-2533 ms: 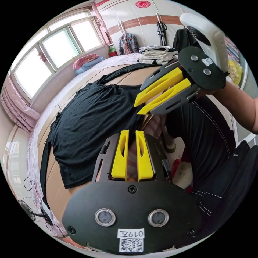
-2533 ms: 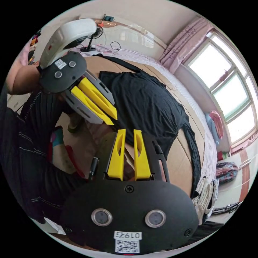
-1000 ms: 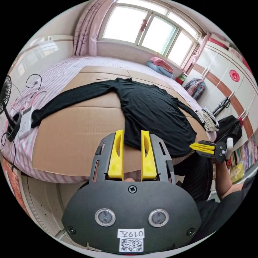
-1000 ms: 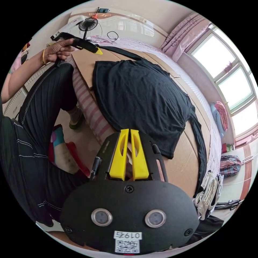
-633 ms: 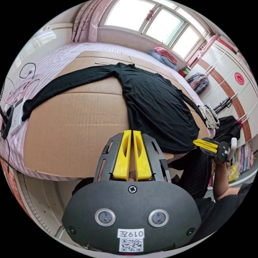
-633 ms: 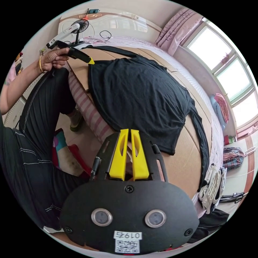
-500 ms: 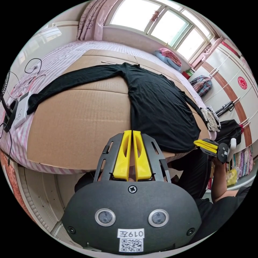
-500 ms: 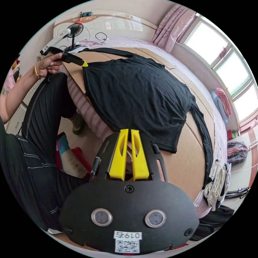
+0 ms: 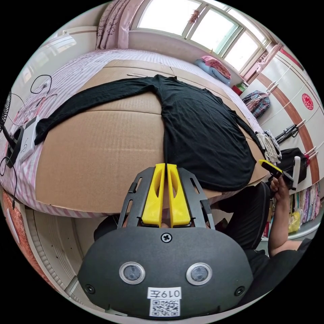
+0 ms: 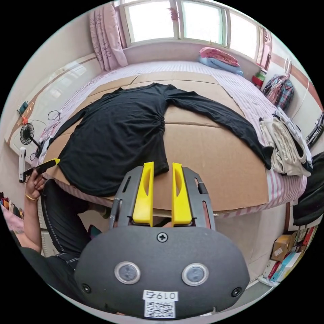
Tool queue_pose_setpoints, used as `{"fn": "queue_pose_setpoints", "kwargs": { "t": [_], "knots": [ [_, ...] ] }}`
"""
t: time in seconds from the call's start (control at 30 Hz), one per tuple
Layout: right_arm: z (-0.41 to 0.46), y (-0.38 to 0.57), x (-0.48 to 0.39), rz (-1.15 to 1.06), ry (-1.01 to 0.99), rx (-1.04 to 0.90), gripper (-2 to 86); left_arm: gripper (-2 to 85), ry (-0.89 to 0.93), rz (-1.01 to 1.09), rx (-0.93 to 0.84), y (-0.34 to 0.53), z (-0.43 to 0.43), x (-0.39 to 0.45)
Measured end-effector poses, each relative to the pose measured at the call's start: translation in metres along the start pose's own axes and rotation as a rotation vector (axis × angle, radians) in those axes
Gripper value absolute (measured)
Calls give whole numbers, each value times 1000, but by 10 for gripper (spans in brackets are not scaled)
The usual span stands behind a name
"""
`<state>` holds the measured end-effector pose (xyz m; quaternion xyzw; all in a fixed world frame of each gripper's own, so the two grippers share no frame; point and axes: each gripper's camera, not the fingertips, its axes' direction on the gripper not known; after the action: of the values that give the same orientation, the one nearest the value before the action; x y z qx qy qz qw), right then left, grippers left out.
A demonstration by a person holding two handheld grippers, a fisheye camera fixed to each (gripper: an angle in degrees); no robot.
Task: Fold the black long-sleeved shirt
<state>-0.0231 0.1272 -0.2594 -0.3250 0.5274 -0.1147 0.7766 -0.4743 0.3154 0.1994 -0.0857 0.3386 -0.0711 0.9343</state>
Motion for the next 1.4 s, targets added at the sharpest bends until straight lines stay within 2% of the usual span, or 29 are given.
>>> {"fn": "queue_pose_setpoints", "kwargs": {
  "t": [0.53, 1.03, 1.13, 1.23, 1.27, 1.4],
  "knots": [
    [-36, -67, 27, -12, 72, -90, 6, 17, -79, 0, -39, -20, 51, -11],
    [-105, -114, 77, -101, 66, -64, 104, 67, -16, 61, -12, -44, 117, -10],
    [-136, -116, 96, -121, 32, 0, 109, 73, 5, 65, 19, -42, 123, -18],
    [-176, -136, 123, -144, -165, 166, 86, 72, 53, 66, 118, -45, 116, -30],
    [-189, -154, 132, -168, -242, 234, 80, 70, 66, 78, 169, -54, 113, -33],
    [-206, -245, 143, -250, -291, 318, 19, 58, 1, 204, 262, -136, 125, -19]
  ]
}}
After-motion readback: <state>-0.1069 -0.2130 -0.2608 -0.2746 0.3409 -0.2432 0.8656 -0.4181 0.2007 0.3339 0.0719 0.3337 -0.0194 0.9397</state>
